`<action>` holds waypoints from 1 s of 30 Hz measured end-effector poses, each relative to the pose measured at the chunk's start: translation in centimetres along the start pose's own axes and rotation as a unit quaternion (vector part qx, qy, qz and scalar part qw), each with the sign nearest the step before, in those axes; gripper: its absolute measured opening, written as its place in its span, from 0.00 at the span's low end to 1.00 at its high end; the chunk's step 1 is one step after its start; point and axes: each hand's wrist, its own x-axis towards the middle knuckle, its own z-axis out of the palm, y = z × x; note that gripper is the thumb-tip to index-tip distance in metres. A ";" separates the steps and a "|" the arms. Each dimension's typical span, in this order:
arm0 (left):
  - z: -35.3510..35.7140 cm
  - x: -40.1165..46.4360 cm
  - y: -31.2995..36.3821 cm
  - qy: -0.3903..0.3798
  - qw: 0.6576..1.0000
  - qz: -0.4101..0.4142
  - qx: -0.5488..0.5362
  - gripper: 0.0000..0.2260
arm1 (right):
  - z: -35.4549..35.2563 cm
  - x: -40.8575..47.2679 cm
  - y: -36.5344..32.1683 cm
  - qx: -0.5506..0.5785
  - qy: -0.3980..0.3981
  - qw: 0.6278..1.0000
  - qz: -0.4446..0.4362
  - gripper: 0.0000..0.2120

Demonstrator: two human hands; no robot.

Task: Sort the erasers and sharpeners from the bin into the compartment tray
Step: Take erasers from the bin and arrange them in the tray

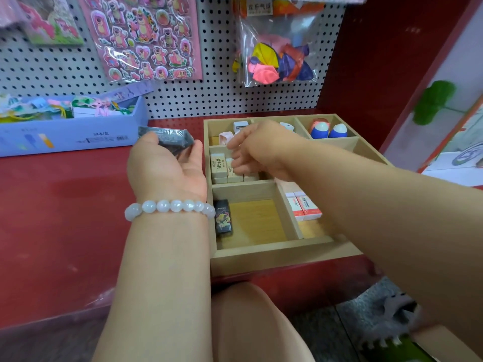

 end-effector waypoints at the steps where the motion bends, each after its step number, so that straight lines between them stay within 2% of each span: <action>1: 0.3 -0.5 -0.2 0.001 1.000 0.004 -0.012 0.16 | -0.4 -0.1 -0.3 0.001 0.013 1.000 0.023 0.11; 4: 2.0 -2.9 -1.3 0.010 1.000 -0.003 -0.016 0.14 | -1.0 -0.8 -0.9 -0.103 0.032 0.992 0.072 0.15; 6: 2.2 -3.4 -1.3 -0.004 1.000 -0.026 0.006 0.09 | -0.7 -1.2 -1.2 -0.132 0.024 0.987 0.083 0.16; 9: 2.4 -3.4 -1.2 -0.001 0.999 -0.036 0.034 0.05 | -0.2 -0.8 -1.2 -0.143 0.024 0.986 0.079 0.19; 13: 2.2 -2.8 -1.5 -0.010 0.997 -0.039 0.066 0.05 | -0.4 -1.0 -1.1 -0.108 0.014 0.991 0.076 0.15; 15: 2.1 -2.6 -1.8 -0.026 0.994 -0.041 0.096 0.06 | -0.5 -1.5 -1.1 -0.120 0.016 0.992 0.042 0.13; 18: 2.1 -2.7 -2.2 -0.052 0.987 -0.034 0.148 0.04 | -0.8 -1.9 -0.8 -0.129 0.022 0.985 -0.116 0.06; 20: 2.1 -2.6 -2.3 -0.062 0.983 -0.011 0.172 0.04 | -1.3 -2.4 -0.2 -0.133 0.016 0.975 -0.177 0.08; 24: 2.3 -3.3 -2.5 -0.095 0.973 -0.002 0.209 0.07 | -1.4 -2.3 0.8 -0.204 0.070 0.949 -0.231 0.08; 26: 2.4 -3.5 -2.7 -0.107 0.971 -0.011 0.212 0.07 | -1.5 -2.4 0.9 -0.178 0.093 0.951 -0.234 0.06; 30: 2.4 -3.5 -2.7 -0.097 0.974 -0.007 0.204 0.07 | -2.2 -3.1 1.1 -0.110 0.101 0.957 -0.247 0.10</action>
